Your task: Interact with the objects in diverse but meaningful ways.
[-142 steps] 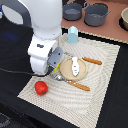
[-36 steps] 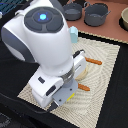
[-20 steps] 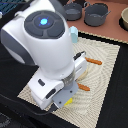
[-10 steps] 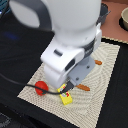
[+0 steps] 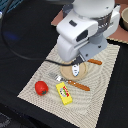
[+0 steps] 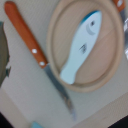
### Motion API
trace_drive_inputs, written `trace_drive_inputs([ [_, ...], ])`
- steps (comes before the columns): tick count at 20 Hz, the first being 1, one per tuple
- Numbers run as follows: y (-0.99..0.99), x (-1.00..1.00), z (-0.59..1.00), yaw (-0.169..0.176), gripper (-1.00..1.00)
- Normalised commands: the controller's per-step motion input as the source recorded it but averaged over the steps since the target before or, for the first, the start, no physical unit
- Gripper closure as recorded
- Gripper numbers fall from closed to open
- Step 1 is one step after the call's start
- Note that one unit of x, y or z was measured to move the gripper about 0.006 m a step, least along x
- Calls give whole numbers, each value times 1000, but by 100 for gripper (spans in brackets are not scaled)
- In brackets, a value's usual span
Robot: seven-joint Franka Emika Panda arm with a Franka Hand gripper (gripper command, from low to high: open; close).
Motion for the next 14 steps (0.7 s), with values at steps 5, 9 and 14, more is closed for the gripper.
trace_drive_inputs([
  [5, 0, -363, -254, -69, -100],
  [9, -66, -436, -224, -85, -100],
  [14, -79, -395, -223, -82, -100],
])
